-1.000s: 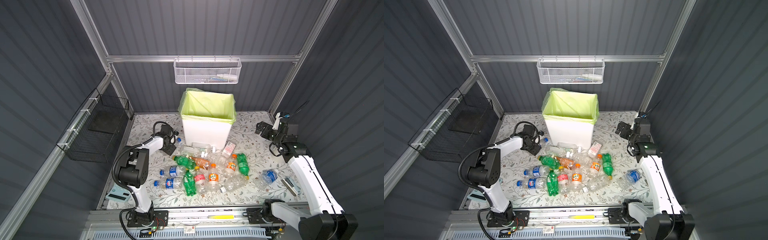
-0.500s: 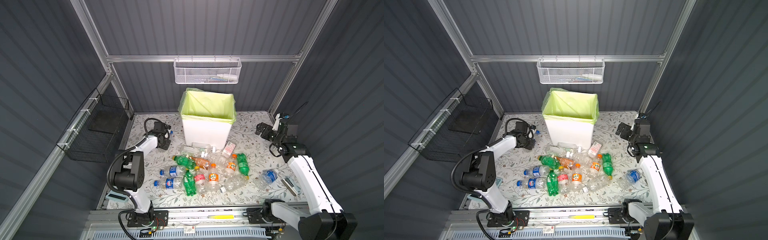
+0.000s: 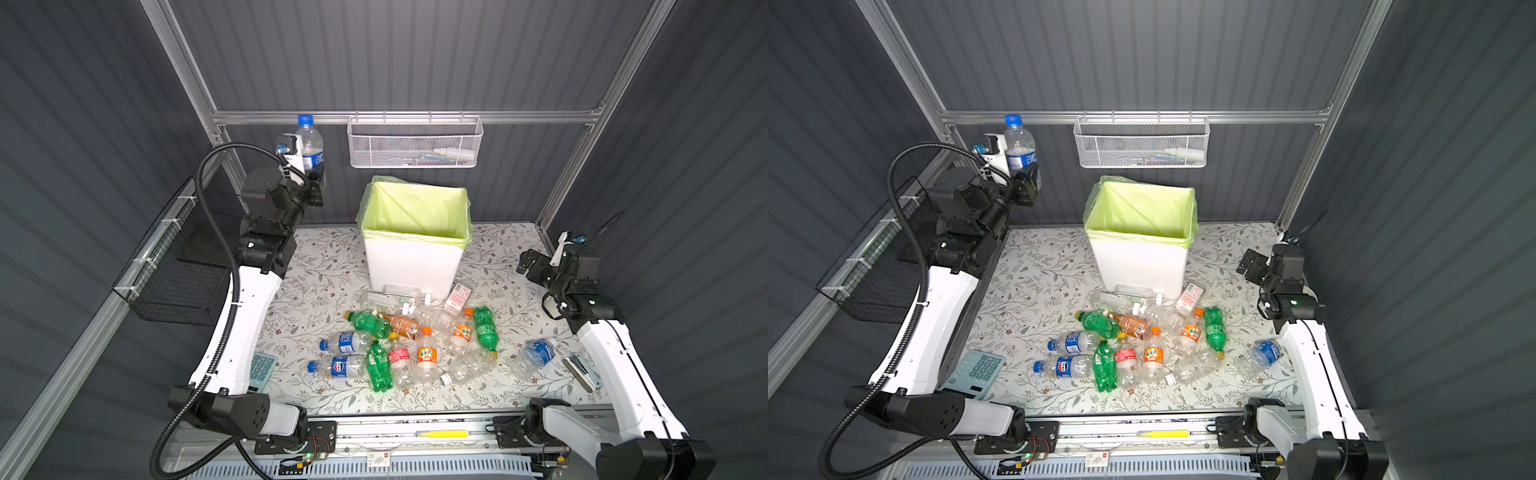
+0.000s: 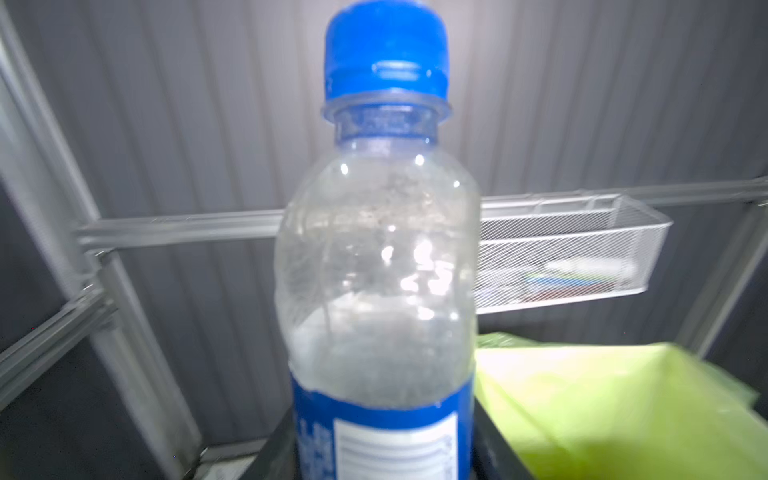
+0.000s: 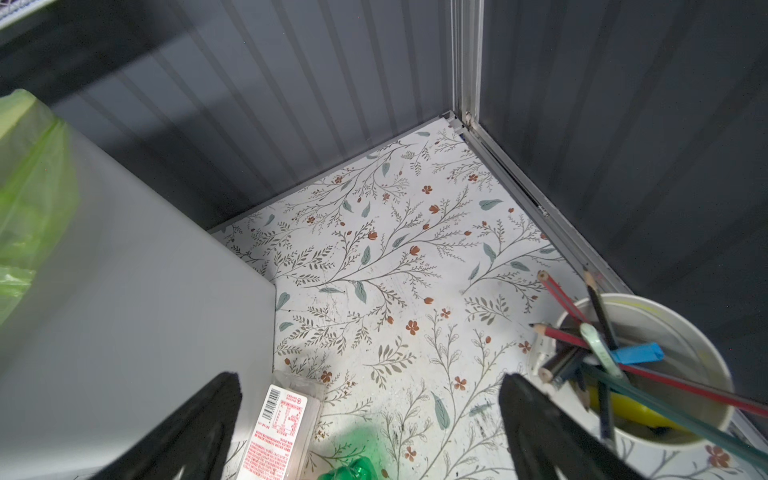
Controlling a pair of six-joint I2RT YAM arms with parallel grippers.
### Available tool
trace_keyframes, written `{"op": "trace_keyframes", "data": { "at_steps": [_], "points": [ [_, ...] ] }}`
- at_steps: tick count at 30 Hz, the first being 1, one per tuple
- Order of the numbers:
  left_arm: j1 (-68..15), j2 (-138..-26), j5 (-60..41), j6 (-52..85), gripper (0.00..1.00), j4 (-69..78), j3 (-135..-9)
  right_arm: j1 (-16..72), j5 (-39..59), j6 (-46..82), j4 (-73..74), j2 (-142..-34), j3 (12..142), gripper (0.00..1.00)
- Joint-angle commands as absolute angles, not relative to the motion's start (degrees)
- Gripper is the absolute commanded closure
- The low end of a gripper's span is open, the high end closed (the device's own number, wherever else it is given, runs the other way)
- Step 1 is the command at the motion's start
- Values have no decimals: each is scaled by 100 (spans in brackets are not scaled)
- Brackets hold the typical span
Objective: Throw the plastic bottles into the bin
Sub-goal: 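Lift the water bottle with the left gripper and drop it into the bin, then grasp the blue Pocari Sweat bottle with the right gripper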
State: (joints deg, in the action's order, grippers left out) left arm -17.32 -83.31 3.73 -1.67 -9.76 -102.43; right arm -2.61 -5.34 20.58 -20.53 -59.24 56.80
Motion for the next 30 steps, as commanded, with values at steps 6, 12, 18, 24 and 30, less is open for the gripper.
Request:
{"op": "trace_keyframes", "data": {
  "at_steps": [6,12,18,24,30],
  "points": [
    [-2844,-10198,-158,318,31,-2384,-11249,-289,-410,2197,-2115,-5915,5605,1],
    [-2961,-9043,385,189,0,-1065,-10413,-297,-773,2302,-2367,-5859,5759,1],
    [-2962,-8395,685,44,0,-1030,-9948,-299,-1433,3004,-3035,-5753,5702,1],
    [-2955,-8003,1220,-44,0,-864,-9104,-342,-1632,3838,-3667,-5378,5126,1],
    [-2952,-7816,1786,-205,0,-806,-8622,-431,-1618,4534,-4443,-5231,4628,1]
  ]
}}
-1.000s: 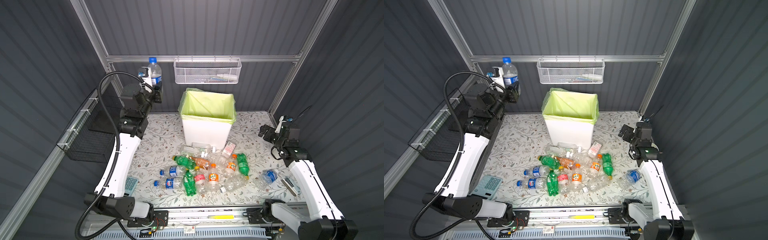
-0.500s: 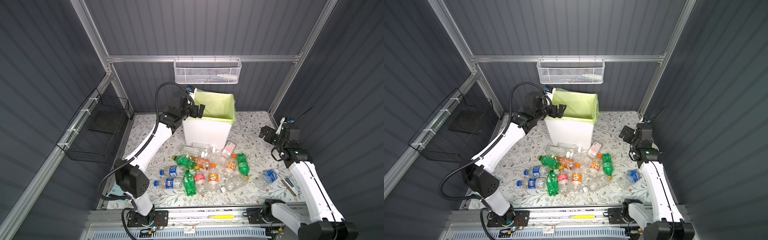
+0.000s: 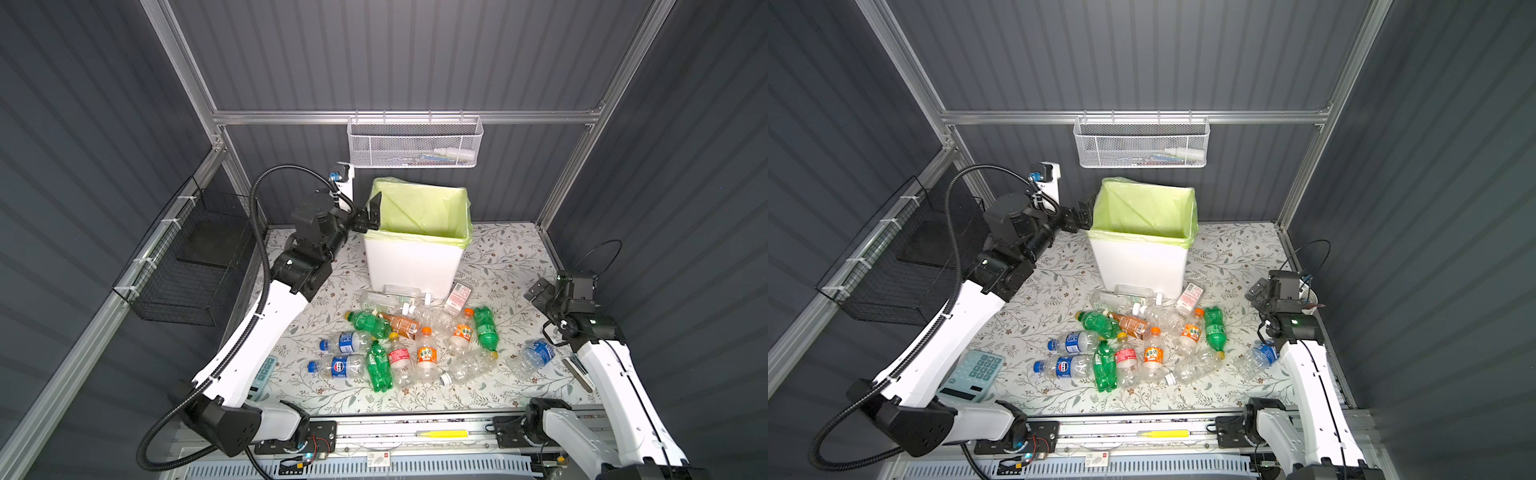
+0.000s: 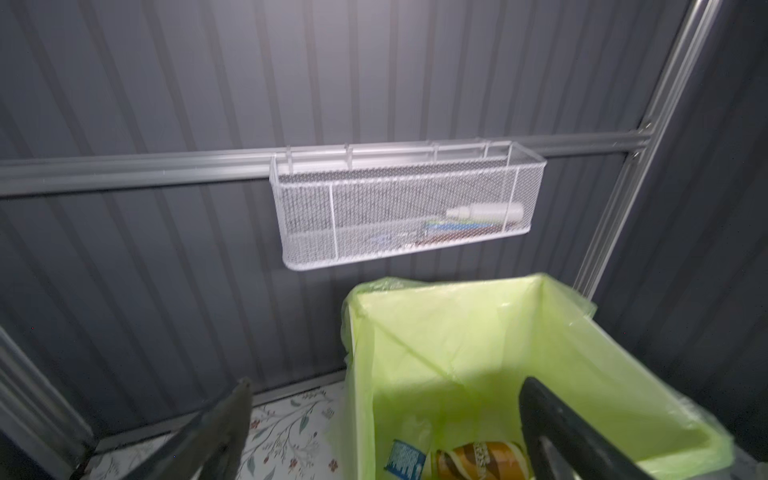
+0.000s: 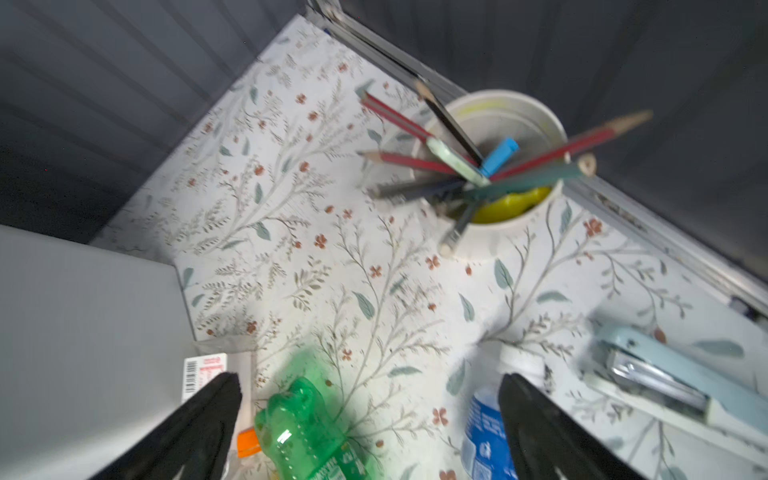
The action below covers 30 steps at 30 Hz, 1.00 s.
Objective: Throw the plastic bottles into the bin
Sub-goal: 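Grasp the blue Pocari Sweat bottle with the right gripper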
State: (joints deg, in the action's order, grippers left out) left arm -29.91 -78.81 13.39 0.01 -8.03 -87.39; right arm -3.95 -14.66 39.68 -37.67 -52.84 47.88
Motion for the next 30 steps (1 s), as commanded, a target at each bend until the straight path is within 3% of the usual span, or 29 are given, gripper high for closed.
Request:
{"op": "trace_keyframes", "data": {
  "at_steps": [1,19,30],
  "points": [
    [-2953,-7798,1868,-248,0,-807,-8566,-436,-1614,4594,-4505,-5198,4547,1],
    [-2928,-7594,2462,-510,0,-905,-7832,-580,-910,5101,-4186,-5489,3369,6],
    [-2910,-7635,2498,-405,0,-975,-7814,-587,-375,4804,-3169,-6367,3260,22]
  ]
}}
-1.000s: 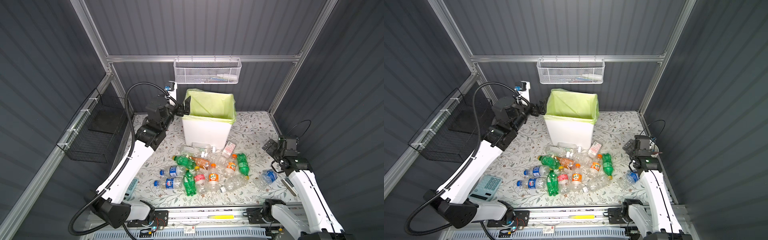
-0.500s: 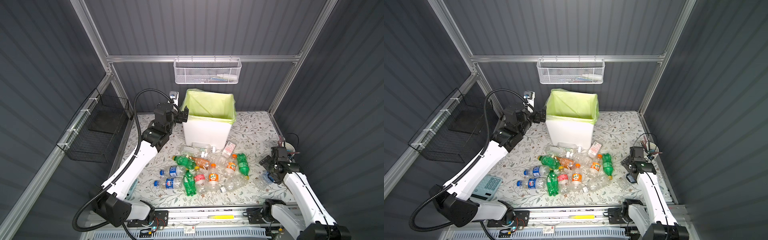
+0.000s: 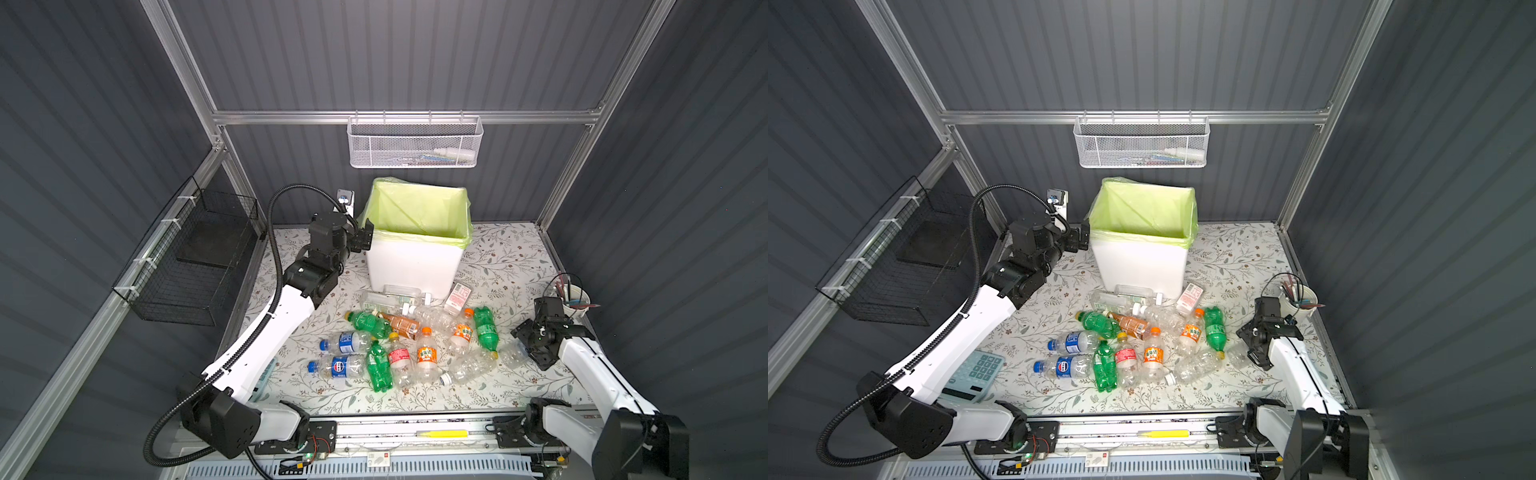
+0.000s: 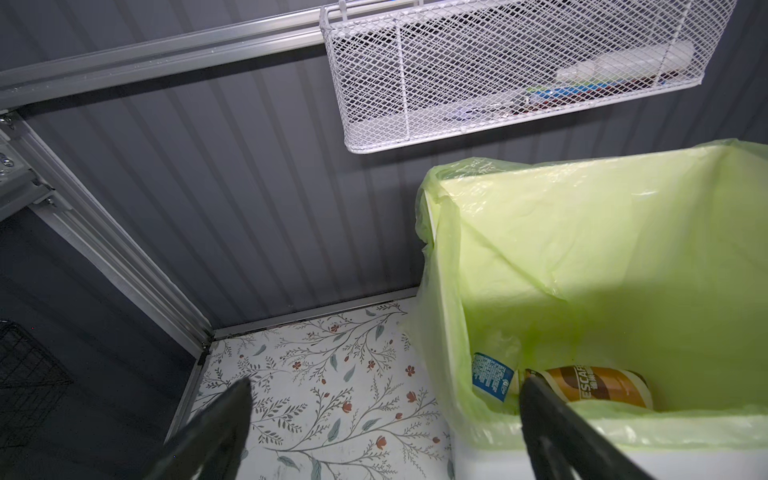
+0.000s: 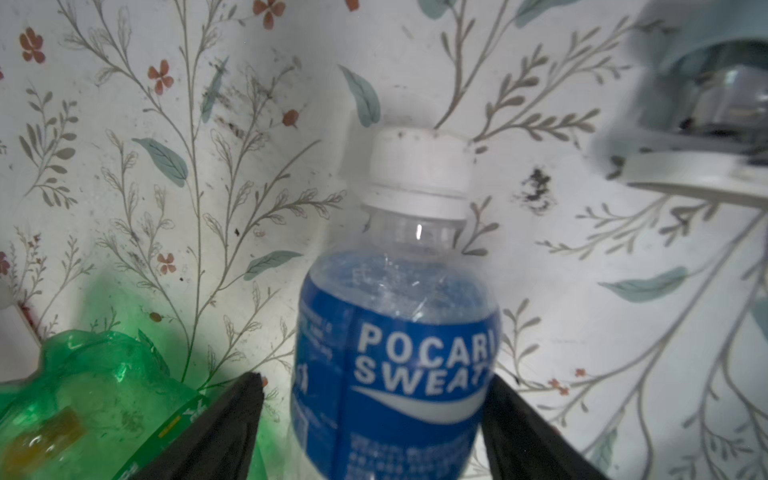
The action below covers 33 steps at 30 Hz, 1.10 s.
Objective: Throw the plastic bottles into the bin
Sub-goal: 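Grasp the blue Pocari Sweat bottle with the right gripper, then lift the Pocari Sweat bottle with the right gripper and release it over the bin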
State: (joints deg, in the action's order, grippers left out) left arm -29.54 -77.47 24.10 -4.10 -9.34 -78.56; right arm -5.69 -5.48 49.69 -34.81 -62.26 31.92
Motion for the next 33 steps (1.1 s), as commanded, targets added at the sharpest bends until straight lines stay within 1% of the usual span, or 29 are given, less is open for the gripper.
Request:
{"op": "trace_keyframes", "data": {
  "at_steps": [1,4,8,11,15,19,23,27,30,33],
  "points": [
    [-2909,-7638,2504,-388,0,-984,-7820,-594,-343,4768,-3098,-6493,3274,25],
    [-2909,-7627,2537,-370,0,-1009,-7810,-589,-216,4669,-2895,-6617,3304,35],
    [-2893,-7631,2701,-352,0,-1026,-7747,-571,-186,4508,-2713,-6498,3429,47],
    [-2807,-7659,2807,-179,0,-1061,-7650,-553,-203,4307,-2521,-6169,3632,52],
    [-2551,-7732,2878,223,0,-1215,-7493,-505,-248,3802,-2315,-5848,4245,52],
    [-2047,-7731,2714,872,0,-1435,-7257,-501,-410,3020,-2258,-5641,5541,50],
    [-1671,-7721,2522,1284,0,-1572,-6924,-510,-553,2414,-1742,-5628,6922,48],
    [-1651,-7862,2551,1373,0,-1844,-6790,-503,-212,2373,-1277,-5932,8048,47],
    [-1652,-7969,2504,1514,0,-2000,-6718,-468,311,2773,-852,-6321,8643,47],
    [-1652,-7998,2388,1650,0,-1996,-6586,-16,481,2930,-447,-6905,8989,46]
  ]
}}
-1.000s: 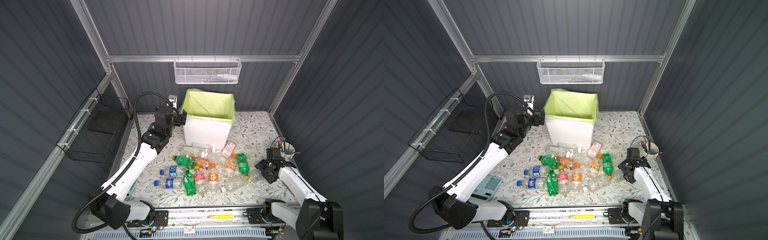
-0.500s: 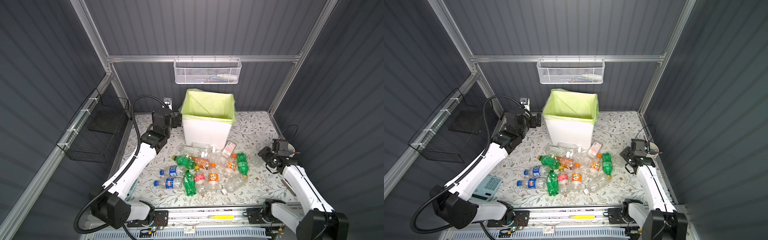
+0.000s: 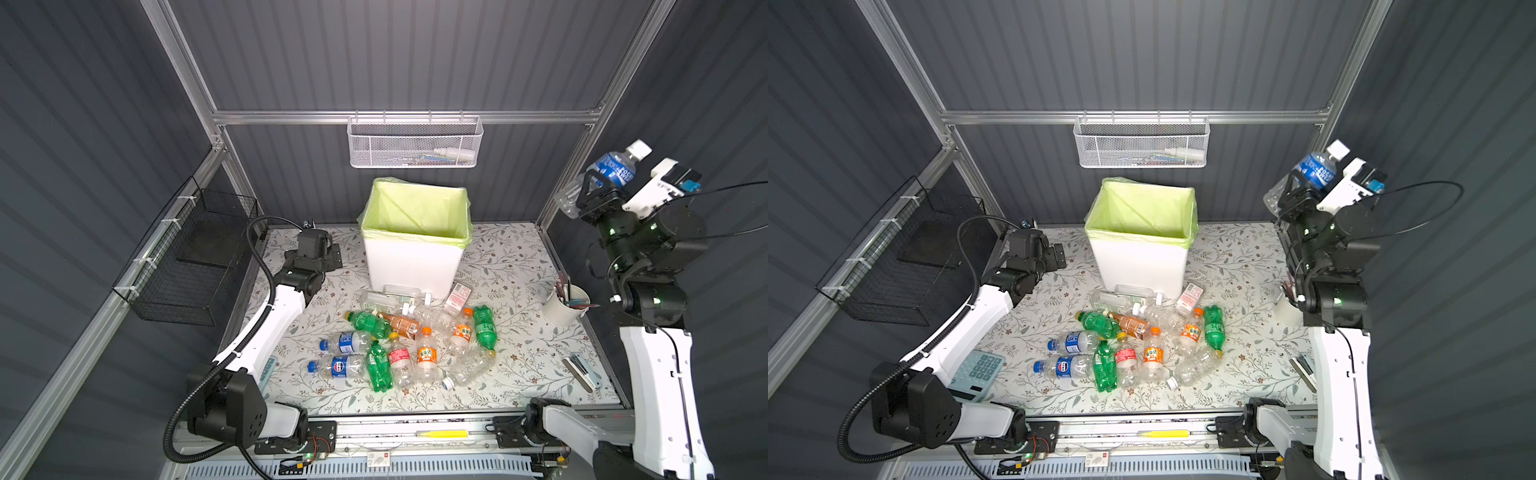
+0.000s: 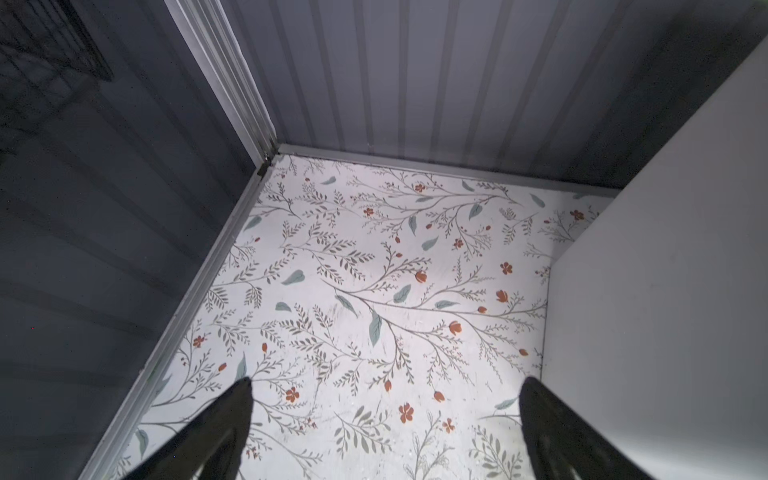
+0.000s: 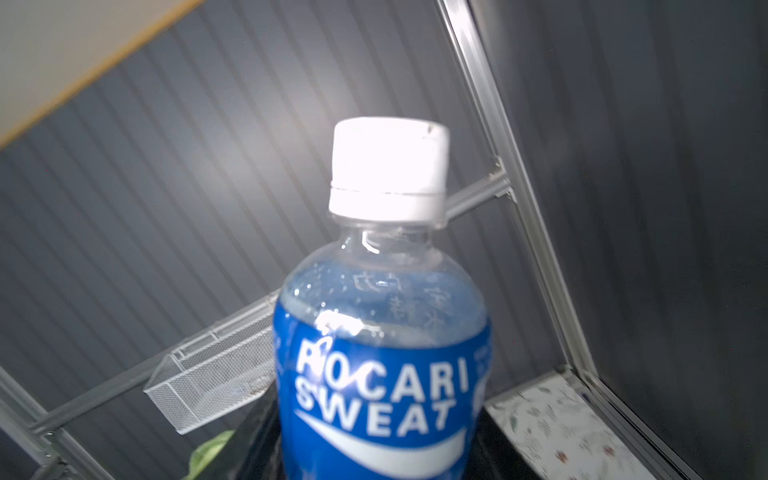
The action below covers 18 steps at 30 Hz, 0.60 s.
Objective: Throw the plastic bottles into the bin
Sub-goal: 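Lift the Pocari Sweat bottle with the right gripper and release it over the bin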
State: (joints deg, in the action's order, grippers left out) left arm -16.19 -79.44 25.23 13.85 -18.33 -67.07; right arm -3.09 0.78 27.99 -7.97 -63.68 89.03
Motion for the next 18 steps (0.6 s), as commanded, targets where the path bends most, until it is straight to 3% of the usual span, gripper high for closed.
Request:
{"op": "trace_keyframes", "data": {
  "at_steps": [1,6,8,10,11,18],
  "points": [
    [-1652,-7997,2352,1682,0,-1995,-6550,257,458,2860,-446,-7148,9153,46],
    [-1652,-7972,2297,1755,0,-2070,-6506,1273,1027,2511,-1224,-8626,10236,40],
    [-1650,-7920,2319,1767,0,-2137,-6513,1467,1057,2303,-1663,-9054,10635,30],
    [-1650,-7846,2341,1775,0,-2201,-6513,1556,827,2115,-1876,-9201,10866,10],
    [-1648,-7793,2358,1784,0,-2242,-6521,1585,648,2008,-1875,-9164,10922,5],
    [-1652,-7533,2248,1920,0,-2376,-6551,1600,-334,1395,-1693,-8392,10810,1]
  ]
}}
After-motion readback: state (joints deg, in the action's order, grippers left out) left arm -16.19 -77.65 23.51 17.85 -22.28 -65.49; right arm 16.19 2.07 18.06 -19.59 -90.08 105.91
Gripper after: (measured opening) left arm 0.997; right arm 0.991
